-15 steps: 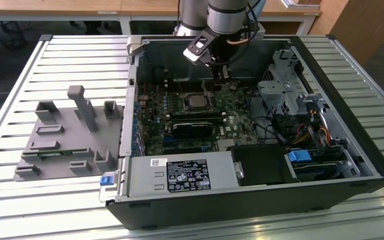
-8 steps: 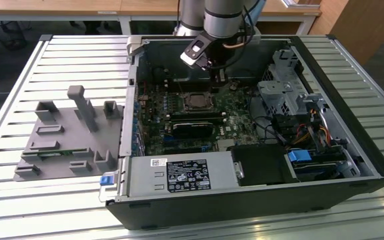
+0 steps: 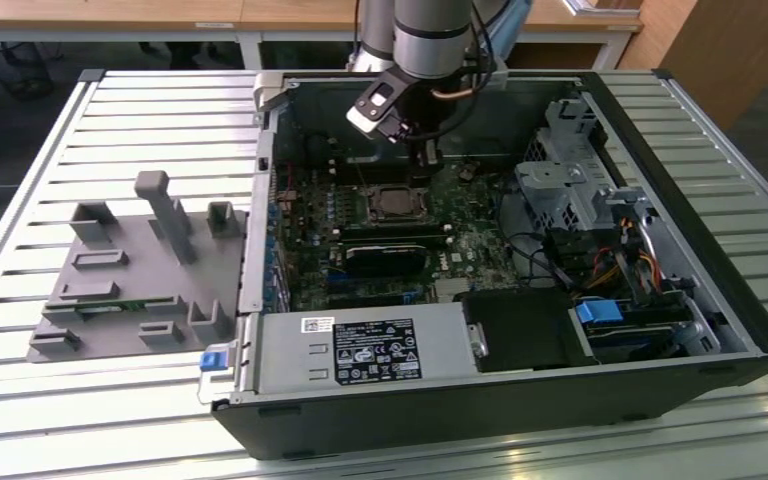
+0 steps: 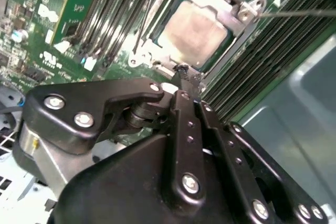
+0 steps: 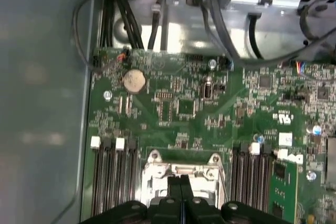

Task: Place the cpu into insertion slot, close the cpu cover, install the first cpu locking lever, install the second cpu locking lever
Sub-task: 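Close the cpu cover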

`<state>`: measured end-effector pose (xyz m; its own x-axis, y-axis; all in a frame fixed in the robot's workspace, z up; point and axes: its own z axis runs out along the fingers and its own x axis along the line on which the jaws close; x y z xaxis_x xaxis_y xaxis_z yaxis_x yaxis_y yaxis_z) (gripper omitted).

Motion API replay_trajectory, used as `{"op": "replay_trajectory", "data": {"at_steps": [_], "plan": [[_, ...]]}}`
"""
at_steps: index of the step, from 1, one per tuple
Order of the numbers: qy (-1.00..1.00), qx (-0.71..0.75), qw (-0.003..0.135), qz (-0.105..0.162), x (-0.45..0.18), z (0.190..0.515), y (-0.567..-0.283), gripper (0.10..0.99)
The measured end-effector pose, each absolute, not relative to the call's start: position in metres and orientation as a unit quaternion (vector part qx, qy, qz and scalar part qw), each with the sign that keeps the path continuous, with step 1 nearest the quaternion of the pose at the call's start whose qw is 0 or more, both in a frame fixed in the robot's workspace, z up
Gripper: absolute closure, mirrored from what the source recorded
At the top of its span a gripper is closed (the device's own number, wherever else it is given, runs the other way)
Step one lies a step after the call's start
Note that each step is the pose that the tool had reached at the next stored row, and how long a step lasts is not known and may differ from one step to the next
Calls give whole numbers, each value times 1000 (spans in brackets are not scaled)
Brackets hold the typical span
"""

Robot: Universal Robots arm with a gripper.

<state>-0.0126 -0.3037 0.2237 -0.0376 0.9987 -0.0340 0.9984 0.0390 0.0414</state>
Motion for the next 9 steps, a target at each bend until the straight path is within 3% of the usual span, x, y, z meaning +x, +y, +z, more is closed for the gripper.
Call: {"op": "replay_trajectory", "data": {"at_steps": [9], "plan": [[720,693,26,3,-27,224,-304,980]]}}
